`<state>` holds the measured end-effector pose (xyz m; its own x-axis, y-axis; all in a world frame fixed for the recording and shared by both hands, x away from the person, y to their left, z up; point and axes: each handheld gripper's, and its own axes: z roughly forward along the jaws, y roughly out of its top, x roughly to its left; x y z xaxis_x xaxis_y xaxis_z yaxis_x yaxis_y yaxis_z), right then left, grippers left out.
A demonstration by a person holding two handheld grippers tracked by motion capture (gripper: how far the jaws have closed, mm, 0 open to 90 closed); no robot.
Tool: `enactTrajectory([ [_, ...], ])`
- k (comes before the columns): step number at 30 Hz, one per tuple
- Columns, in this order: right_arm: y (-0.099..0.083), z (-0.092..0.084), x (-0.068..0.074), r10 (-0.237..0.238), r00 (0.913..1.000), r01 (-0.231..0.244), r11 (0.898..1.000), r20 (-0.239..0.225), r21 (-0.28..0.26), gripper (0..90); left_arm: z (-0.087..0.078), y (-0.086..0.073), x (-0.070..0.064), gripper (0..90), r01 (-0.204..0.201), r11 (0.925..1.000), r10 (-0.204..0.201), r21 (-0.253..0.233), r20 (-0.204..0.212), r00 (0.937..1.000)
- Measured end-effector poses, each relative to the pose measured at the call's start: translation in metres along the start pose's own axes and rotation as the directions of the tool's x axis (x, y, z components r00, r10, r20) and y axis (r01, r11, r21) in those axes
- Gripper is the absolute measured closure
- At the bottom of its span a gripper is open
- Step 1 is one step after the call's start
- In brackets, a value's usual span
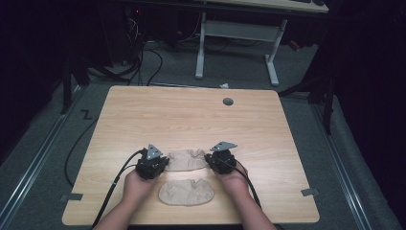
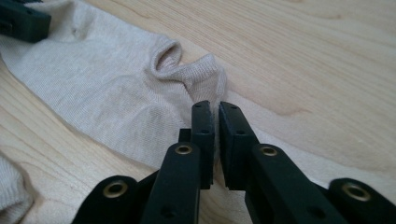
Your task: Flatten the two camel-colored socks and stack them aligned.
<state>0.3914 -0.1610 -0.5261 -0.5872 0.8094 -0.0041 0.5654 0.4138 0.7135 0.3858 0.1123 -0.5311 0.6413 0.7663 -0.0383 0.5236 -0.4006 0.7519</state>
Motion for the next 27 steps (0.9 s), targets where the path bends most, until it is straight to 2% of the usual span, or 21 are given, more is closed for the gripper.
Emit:
enactTrajectory([
  [2,0.001,-0.004,0.001,-0.013,0.9999,0.013,1.0,0.008,-0.012,85.6,-0.002,0.002,0.0,86.3,0.009,0.9999,-0.009,-0.005,0.016,0.9998],
  [6,0.003,-0.014,0.004,-0.023,0.9996,0.024,0.999,0.017,-0.047,85.4,-0.009,0.005,-0.002,86.4,0.004,0.9996,-0.004,-0.029,0.01,0.9999],
  [11,0.0,-0.019,0.008,-0.039,0.9991,0.04,0.998,0.013,-0.043,85.3,-0.018,0.006,-0.004,86.5,-0.007,0.9984,0.007,-0.057,0.014,0.9999],
  [15,0.001,-0.026,0.01,-0.048,0.9985,0.049,0.996,0.026,-0.072,85.3,-0.022,0.007,-0.006,86.5,-0.006,0.9964,0.008,-0.084,0.014,0.9999],
  [21,0.001,-0.032,0.007,-0.052,0.9975,0.056,0.994,0.048,-0.089,85.2,-0.024,0.009,-0.007,86.5,-0.016,0.996,0.017,-0.088,0.013,0.9998],
  [27,0.0,-0.042,0.011,-0.075,0.9948,0.082,0.991,0.069,-0.108,85.2,-0.026,0.013,-0.009,86.5,-0.019,0.995,0.021,-0.098,0.019,0.9996],
])
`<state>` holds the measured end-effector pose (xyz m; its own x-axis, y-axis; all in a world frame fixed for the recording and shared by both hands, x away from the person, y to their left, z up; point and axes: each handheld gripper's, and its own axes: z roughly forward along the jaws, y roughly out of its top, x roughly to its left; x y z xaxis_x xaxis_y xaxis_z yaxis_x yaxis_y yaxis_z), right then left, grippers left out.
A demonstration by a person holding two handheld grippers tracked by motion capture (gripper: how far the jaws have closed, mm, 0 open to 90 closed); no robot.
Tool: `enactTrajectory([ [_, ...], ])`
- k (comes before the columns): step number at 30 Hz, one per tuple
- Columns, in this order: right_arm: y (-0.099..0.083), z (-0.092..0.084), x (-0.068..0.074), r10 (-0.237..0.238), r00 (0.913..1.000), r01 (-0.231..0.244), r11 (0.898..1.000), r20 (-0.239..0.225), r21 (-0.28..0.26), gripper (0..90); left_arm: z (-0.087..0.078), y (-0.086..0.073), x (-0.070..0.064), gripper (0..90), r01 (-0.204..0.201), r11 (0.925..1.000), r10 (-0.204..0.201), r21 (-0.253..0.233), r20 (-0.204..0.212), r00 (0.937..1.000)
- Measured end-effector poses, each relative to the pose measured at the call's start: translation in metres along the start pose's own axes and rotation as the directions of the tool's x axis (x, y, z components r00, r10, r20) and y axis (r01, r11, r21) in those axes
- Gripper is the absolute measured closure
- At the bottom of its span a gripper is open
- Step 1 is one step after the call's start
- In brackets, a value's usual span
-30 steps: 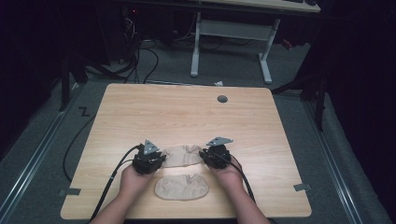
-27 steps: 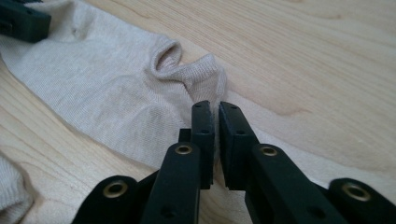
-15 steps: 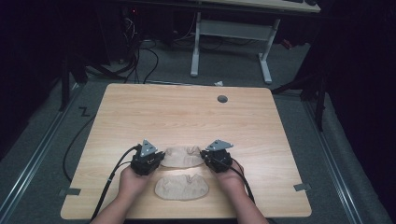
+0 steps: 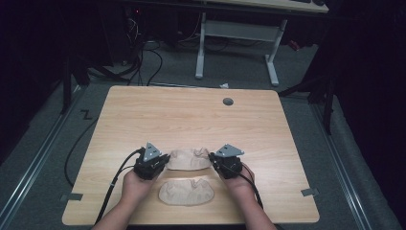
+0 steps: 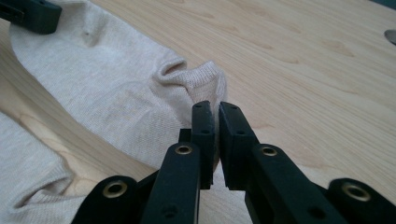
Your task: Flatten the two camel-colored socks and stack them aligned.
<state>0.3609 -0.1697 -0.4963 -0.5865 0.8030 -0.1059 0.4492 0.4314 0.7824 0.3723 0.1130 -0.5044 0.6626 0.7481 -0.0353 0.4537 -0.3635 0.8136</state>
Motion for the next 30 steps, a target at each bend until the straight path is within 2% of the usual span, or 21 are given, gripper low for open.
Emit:
enactTrajectory([
  [6,-0.003,-0.01,0.004,-0.014,0.9997,0.014,1.0,0.018,-0.014,85.1,-0.004,0.0,-0.003,86.6,-0.01,0.9999,0.01,0.007,0.015,0.9998],
  [16,-0.011,-0.03,0.015,-0.051,0.9985,0.052,0.998,0.02,-0.029,84.9,-0.023,-0.001,-0.015,86.6,-0.041,0.9991,0.041,0.002,0.034,0.9986],
  [19,-0.015,-0.038,0.019,-0.043,0.999,0.043,0.999,0.009,-0.034,84.9,-0.034,-0.006,-0.024,86.6,-0.058,0.9983,0.057,0.009,0.041,0.9975],
  [22,-0.02,-0.044,0.024,-0.059,0.9982,0.059,0.998,0.0,-0.031,84.9,-0.04,-0.01,-0.03,86.6,-0.072,0.9973,0.072,0.014,0.05,0.9962],
  [28,-0.03,-0.057,0.033,-0.044,0.9986,0.043,0.998,-0.029,-0.037,84.9,-0.051,-0.02,-0.038,86.6,-0.072,0.997,0.069,0.029,0.073,0.9949],
  [30,-0.033,-0.059,0.037,-0.053,0.9978,0.052,0.998,-0.038,-0.032,84.9,-0.056,-0.023,-0.04,86.6,-0.075,0.9968,0.072,0.028,0.074,0.9946],
])
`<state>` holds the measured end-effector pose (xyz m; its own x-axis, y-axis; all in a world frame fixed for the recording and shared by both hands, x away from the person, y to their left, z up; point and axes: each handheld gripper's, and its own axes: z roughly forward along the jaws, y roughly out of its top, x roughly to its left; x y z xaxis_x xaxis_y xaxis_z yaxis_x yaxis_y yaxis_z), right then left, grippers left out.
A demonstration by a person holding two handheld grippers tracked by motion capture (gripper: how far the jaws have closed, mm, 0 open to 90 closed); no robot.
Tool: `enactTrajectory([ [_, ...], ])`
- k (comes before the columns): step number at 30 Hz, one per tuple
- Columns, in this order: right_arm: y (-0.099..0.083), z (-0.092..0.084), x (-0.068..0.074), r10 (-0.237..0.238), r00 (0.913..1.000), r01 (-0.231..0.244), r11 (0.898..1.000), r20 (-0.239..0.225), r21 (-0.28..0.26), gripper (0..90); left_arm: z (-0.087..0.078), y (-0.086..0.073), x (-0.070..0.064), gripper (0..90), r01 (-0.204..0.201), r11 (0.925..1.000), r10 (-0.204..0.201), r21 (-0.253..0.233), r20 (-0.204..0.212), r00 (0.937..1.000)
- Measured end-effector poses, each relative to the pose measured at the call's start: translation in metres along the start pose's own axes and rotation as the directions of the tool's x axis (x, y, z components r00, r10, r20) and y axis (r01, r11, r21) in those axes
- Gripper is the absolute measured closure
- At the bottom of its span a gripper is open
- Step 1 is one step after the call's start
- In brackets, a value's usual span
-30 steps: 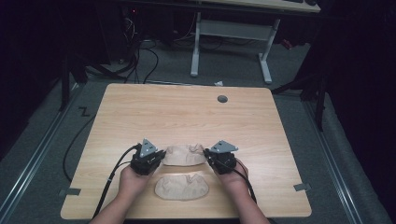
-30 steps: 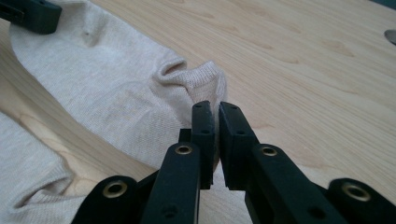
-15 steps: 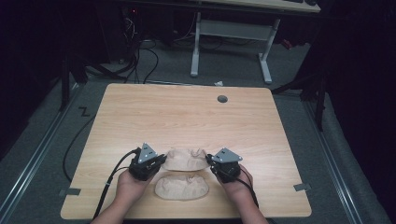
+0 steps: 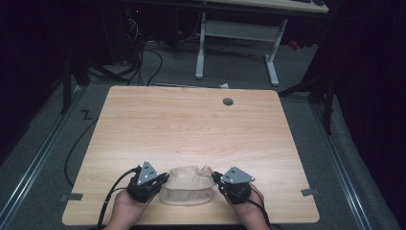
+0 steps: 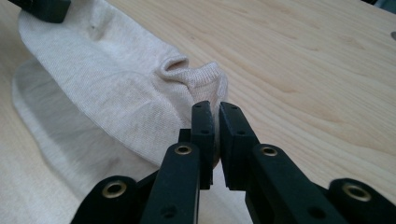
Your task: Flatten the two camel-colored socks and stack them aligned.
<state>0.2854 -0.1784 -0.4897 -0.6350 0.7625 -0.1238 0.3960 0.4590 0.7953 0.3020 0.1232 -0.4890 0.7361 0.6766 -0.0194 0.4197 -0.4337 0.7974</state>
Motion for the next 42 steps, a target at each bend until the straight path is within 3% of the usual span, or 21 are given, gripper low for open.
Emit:
enactTrajectory([
  [7,-0.005,-0.002,0.014,-0.027,0.9992,0.027,0.999,-0.029,0.018,84.9,-0.008,-0.015,-0.006,86.7,-0.008,0.9994,0.008,0.034,0.013,0.9999],
  [11,-0.008,-0.002,0.019,-0.045,0.9981,0.047,0.998,-0.043,0.04,84.9,-0.007,-0.019,-0.006,86.6,-0.02,0.9987,0.02,0.047,0.0,0.9998],
  [14,-0.011,0.005,0.02,-0.057,0.9964,0.063,0.994,-0.063,0.085,84.9,-0.002,-0.022,-0.005,86.5,-0.011,0.9965,0.011,0.082,0.005,0.9999],
  [15,-0.012,0.007,0.02,-0.059,0.9958,0.066,0.993,-0.069,0.098,84.9,0.001,-0.024,-0.005,86.5,-0.033,0.9948,0.033,0.096,-0.002,0.9994],
  [17,-0.013,0.01,0.022,-0.068,0.9949,0.076,0.991,-0.074,0.114,84.9,0.005,-0.026,-0.006,86.3,-0.04,0.992,0.04,0.12,0.0,0.9992],
  [31,-0.02,0.017,0.02,-0.055,0.9937,0.071,0.983,-0.097,0.167,82.5,0.011,-0.029,-0.01,75.4,-0.056,0.9857,0.058,0.159,-0.009,0.9983],
  [39,-0.018,0.012,0.015,-0.012,0.9957,0.024,0.992,-0.092,0.123,70.8,0.005,-0.025,-0.004,61.7,-0.024,0.9938,0.025,0.108,-0.011,0.9996],
  [40,-0.017,0.011,0.014,-0.007,0.996,0.017,0.994,-0.089,0.112,69.7,0.004,-0.025,-0.007,60.0,0.034,0.9962,-0.034,0.08,-0.005,0.9994],
  [42,-0.016,0.01,0.012,0.012,0.996,-0.004,0.995,-0.089,0.097,67.4,0.001,-0.024,-0.001,56.6,0.022,0.9975,-0.021,0.067,-0.013,0.9997],
])
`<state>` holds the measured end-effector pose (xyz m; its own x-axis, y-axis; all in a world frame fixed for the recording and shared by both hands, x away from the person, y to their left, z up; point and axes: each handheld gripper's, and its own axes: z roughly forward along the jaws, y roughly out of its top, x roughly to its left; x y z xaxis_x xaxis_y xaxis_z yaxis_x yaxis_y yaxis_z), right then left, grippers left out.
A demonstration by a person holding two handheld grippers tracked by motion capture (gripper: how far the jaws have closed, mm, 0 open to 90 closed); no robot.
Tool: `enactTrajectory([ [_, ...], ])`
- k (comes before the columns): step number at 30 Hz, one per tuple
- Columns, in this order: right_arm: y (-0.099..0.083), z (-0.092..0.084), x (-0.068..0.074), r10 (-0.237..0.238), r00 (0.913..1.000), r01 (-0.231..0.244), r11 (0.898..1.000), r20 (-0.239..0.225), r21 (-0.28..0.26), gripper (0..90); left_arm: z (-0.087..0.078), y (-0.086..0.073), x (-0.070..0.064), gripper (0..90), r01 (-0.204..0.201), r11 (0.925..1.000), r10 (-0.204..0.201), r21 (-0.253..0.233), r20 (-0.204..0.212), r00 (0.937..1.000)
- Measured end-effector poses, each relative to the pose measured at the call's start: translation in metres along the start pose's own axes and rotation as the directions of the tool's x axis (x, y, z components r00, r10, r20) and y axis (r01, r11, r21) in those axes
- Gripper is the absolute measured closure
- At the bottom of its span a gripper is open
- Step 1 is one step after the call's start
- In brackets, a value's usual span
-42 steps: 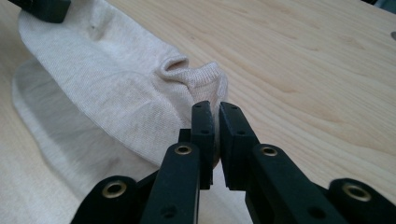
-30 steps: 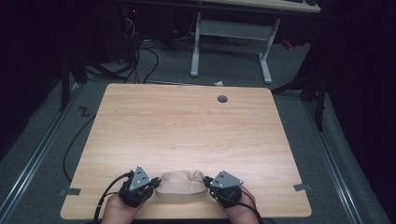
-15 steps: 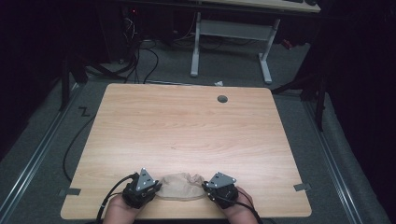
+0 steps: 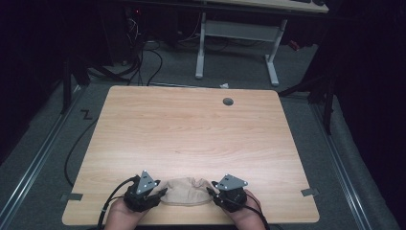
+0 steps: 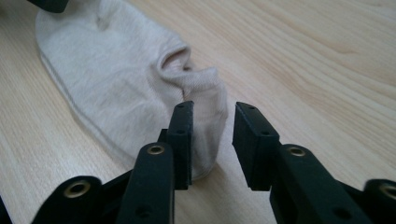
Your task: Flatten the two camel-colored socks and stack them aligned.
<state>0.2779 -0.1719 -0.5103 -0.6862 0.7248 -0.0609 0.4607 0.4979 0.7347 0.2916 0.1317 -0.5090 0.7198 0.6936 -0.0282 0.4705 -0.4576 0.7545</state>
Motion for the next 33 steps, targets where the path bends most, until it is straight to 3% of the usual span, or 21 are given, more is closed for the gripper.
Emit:
enactTrajectory([
  [4,0.0,-0.003,-0.009,0.028,0.9995,-0.028,0.999,0.017,-0.04,63.2,-0.006,0.002,0.013,52.8,0.004,0.9994,-0.005,-0.035,-0.025,0.9997],
  [8,-0.002,-0.006,-0.025,0.078,0.9957,-0.074,0.995,0.051,-0.07,60.9,-0.01,0.002,0.032,51.5,0.053,0.9957,-0.057,-0.076,-0.043,0.9975],
  [12,-0.006,-0.008,-0.043,0.119,0.9886,-0.111,0.99,0.093,-0.086,58.8,-0.007,0.001,0.056,50.5,0.062,0.9948,-0.071,-0.08,-0.11,0.9914],
  [17,-0.01,-0.002,-0.076,0.166,0.9717,-0.151,0.984,0.168,-0.098,57.1,0.003,-0.003,0.085,49.7,0.098,0.9934,-0.107,-0.059,-0.166,0.9802],
  [19,-0.013,0.0,-0.088,0.186,0.9622,-0.17,0.981,0.199,-0.095,56.5,0.005,-0.006,0.094,49.6,0.094,0.9944,-0.102,-0.047,-0.204,0.9736],
  [21,-0.018,0.002,-0.102,0.204,0.948,-0.188,0.978,0.244,-0.086,56.0,0.005,-0.01,0.102,49.6,0.128,0.9907,-0.135,-0.047,-0.211,0.9681],
  [23,-0.022,0.002,-0.112,0.227,0.9352,-0.214,0.974,0.272,-0.078,55.7,0.003,-0.012,0.106,49.8,0.158,0.9857,-0.167,-0.057,-0.208,0.9637],
  [25,-0.026,0.0,-0.12,0.251,0.9234,-0.24,0.968,0.29,-0.076,55.8,0.003,-0.013,0.108,49.8,0.17,0.9837,-0.178,-0.059,-0.202,0.963],
  [27,-0.028,-0.002,-0.123,0.272,0.9173,-0.259,0.962,0.291,-0.081,55.8,0.003,-0.012,0.107,49.8,0.164,0.985,-0.171,-0.053,-0.199,0.9648],
  [33,-0.027,-0.002,-0.118,0.243,0.9245,-0.233,0.97,0.294,-0.069,56.2,-0.001,-0.008,0.099,51.3,0.122,0.9914,-0.129,-0.045,-0.195,0.9724],
])
